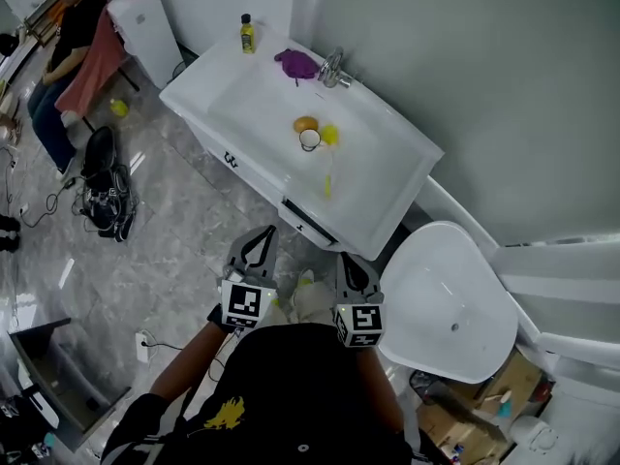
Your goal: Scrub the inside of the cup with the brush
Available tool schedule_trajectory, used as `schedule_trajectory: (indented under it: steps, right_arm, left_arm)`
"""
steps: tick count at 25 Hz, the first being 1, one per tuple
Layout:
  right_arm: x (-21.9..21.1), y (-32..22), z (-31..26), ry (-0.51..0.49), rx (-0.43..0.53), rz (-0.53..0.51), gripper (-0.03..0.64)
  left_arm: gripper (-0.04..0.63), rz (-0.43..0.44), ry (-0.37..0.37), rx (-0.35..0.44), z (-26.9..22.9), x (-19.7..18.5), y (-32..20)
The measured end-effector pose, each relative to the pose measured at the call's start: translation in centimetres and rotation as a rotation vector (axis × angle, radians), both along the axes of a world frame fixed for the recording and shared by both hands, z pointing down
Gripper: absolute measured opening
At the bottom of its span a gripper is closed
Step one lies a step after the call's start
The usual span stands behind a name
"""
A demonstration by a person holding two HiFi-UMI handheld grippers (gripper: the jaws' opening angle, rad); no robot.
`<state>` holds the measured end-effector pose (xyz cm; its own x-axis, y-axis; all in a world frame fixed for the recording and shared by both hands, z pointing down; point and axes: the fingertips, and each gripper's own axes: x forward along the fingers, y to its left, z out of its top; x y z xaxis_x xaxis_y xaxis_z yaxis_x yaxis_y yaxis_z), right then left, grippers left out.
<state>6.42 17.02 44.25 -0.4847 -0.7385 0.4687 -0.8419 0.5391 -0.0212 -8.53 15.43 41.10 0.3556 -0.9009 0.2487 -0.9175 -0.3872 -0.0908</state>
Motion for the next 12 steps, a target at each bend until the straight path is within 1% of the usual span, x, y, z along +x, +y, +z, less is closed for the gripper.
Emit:
schedule_trajectory:
  steps: [3, 5, 9, 12]
  right_arm:
    - [0.2, -4.6, 2.1, 0.006, -0.028, -0.019, 0.025]
    - [0.4, -8.4, 3.7, 0.006, -0.042, -0.036, 0.026]
    - [1.0, -16.8, 6.0, -0.007, -0.049, -0.063, 0.025]
    - [1.1, -22.4, 6.4, -0.063, -0.082, -0.065, 0.026]
  left_arm:
    - [0.017, -0.010, 0.017, -0.031, 1.9, 0.6, -4.2]
    - [0.017, -0.016, 0.008, -0.050, 3.7, 0.8, -7.5]
    - [0.017, -0.065, -0.004, -0.063, 4.9, 1.1, -14.4]
    - [0.017, -0.074, -0.019, -0.105, 6.1, 1.3, -18.3]
